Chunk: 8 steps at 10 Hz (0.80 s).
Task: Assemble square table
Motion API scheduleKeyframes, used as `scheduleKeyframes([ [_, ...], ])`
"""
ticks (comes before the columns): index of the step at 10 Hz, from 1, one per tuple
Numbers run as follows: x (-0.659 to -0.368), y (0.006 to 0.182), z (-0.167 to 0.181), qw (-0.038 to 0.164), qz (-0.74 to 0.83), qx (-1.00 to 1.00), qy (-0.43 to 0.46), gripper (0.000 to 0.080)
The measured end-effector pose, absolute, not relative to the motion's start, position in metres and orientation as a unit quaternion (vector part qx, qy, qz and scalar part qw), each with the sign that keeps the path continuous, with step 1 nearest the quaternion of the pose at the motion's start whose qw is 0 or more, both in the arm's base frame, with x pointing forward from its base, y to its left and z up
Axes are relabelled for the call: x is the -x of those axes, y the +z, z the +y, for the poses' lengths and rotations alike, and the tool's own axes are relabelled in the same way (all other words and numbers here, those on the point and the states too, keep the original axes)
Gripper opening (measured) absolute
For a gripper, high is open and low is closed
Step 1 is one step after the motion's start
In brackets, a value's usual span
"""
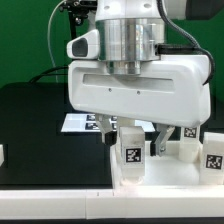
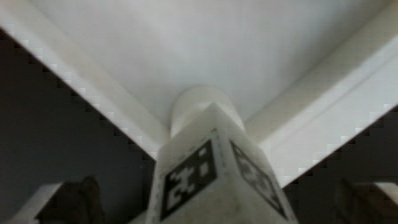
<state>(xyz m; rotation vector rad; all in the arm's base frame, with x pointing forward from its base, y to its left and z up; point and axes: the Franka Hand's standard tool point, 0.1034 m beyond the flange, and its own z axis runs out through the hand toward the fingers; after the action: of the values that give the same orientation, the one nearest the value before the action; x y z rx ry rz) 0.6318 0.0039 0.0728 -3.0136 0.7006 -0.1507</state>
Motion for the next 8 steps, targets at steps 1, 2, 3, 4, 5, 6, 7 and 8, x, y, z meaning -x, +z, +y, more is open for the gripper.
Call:
scheduleKeyframes([
  [1,-0.6321,0.0737,0.0064,0.018,0.149,0.987,-0.052,0.0649],
  [2,-0.6303,0.0727,0.0052,0.014,0.109,0.992,-0.055,0.0649],
  [3,-0.6301,0.0723,0.005,0.015,0.126,0.99,-0.054,0.0649],
  [4,-0.6301,0.0722,0.005,0.015,0.126,0.99,-0.054,0.0529],
  [5,-0.63,0.072,0.0049,0.015,0.126,0.99,-0.054,0.0392],
  [6,-0.6297,0.0717,0.0047,0.018,0.169,0.984,-0.053,0.0392],
  [7,-0.6297,0.0716,0.0038,0.019,0.219,0.974,-0.053,0.0283],
  [8,-0.6288,0.071,0.0062,0.017,0.286,0.956,-0.057,0.0283],
])
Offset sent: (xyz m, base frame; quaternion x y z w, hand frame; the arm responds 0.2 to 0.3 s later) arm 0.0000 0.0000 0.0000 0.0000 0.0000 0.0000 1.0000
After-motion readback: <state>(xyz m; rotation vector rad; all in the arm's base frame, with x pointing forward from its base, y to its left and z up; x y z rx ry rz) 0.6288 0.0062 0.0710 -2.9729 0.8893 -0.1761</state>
